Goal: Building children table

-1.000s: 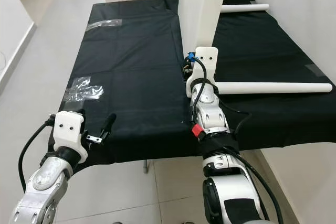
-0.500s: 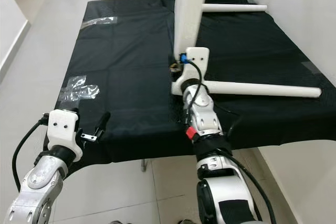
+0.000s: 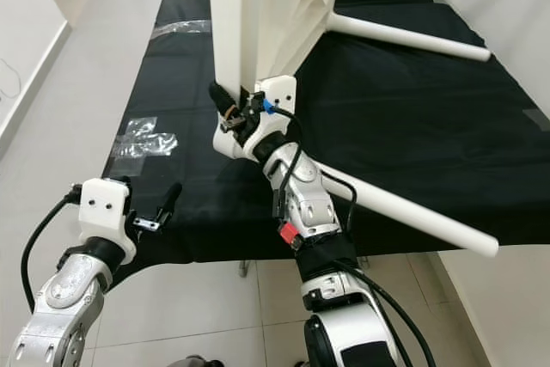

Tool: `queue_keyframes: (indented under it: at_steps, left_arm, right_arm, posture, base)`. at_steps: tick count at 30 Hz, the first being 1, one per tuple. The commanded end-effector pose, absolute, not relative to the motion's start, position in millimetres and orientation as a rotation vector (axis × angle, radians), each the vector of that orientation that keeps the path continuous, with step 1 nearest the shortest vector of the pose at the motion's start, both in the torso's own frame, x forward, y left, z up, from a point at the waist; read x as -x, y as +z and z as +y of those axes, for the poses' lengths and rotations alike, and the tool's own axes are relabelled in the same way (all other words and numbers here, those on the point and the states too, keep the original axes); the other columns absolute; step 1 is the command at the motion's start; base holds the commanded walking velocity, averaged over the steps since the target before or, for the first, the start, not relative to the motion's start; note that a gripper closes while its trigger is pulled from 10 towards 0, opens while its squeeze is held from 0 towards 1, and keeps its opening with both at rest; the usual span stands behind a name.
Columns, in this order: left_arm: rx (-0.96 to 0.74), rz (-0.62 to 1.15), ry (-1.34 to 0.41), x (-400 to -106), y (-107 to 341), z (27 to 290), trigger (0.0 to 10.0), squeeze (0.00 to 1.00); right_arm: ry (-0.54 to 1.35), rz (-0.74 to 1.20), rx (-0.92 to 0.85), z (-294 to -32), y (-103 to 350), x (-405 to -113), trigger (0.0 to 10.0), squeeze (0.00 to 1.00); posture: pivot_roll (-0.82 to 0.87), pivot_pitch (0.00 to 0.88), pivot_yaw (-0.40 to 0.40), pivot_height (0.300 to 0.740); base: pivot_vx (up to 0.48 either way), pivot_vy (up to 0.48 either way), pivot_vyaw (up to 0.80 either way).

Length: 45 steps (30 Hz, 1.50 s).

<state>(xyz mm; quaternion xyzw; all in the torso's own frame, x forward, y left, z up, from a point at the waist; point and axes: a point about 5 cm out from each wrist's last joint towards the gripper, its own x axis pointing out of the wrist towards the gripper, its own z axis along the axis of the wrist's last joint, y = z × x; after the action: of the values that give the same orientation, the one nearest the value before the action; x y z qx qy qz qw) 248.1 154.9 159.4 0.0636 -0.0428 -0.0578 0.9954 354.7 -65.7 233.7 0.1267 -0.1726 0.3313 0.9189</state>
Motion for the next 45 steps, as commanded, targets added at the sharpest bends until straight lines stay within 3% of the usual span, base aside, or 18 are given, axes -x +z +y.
queue_keyframes:
  at_steps: [1,3,9,10,11,12,14,15,28,35,45]
  left_arm:
    - [-0.144,-0.076,-0.114,-247,159,158,10.0,0.0]
    - [-0.143,-0.075,-0.116,-247,159,157,10.0,0.0]
    - [-0.143,-0.074,-0.119,-247,159,156,10.0,0.0]
    - [-0.144,-0.073,-0.121,-247,159,156,10.0,0.0]
    - [-0.144,-0.074,-0.121,-247,159,156,10.0,0.0]
    - [-0.145,-0.073,-0.122,-247,159,156,10.0,0.0]
    - [-0.145,-0.073,-0.123,-247,159,156,10.0,0.0]
    - [-0.147,-0.073,-0.123,-247,159,156,10.0,0.0]
    - [-0.151,-0.097,-0.138,-250,164,154,10.0,0.0]
    - [-0.164,-0.147,-0.124,-249,176,164,10.0,0.0]
    - [-0.153,-0.198,-0.217,-245,185,158,10.0,0.0]
  right_arm:
    - [0.719,-0.42,-0.302,-62,246,-348,0.0,0.0]
    - [0.805,-0.406,-0.297,-55,243,-341,0.0,0.0]
    - [0.823,-0.33,-0.152,-47,226,-341,0.0,0.0]
    - [0.802,-0.29,-0.106,-47,219,-343,10.0,0.0]
    - [0.774,-0.248,-0.075,-48,212,-346,10.0,0.0]
    - [0.72,-0.202,-0.021,-54,203,-351,10.0,0.76]
    - [0.685,-0.175,0.012,-58,198,-354,10.0,0.76]
    - [0.644,-0.164,0.038,-66,195,-356,10.0,1.0]
    - [0.648,-0.178,0.038,-83,202,-353,10.0,1.0]
    - [0.924,-0.168,0.069,-90,198,-321,10.0,1.0]
    - [0.884,-0.117,0.154,-113,191,-315,10.0,1.0]
  posture:
    - [0.09,0.155,0.038,0.74]
    - [0.09,0.154,0.04,0.74]
    - [0.09,0.153,0.041,0.74]
    - [0.09,0.153,0.041,0.74]
    - [0.09,0.153,0.041,0.74]
    - [0.08,0.155,0.041,0.74]
    - [0.08,0.155,0.041,0.74]
    - [0.08,0.158,0.041,0.74]
    - [0.07,0.147,0.04,0.74]
    - [0.07,0.144,0.034,0.74]
    - [0.05,0.14,0.031,0.74]
  base:
    - [0.0,0.0,0.0]
    - [0.0,0.0,0.0]
    - [0.0,0.0,0.0]
    - [0.0,0.0,0.0]
    - [0.0,0.0,0.0]
    - [0.0,0.0,0.0]
    - [0.0,0.0,0.0]
    - [0.0,0.0,0.0]
    - [0.0,0.0,0.0]
    - [0.0,0.0,0.0]
    - [0.0,0.0,0.0]
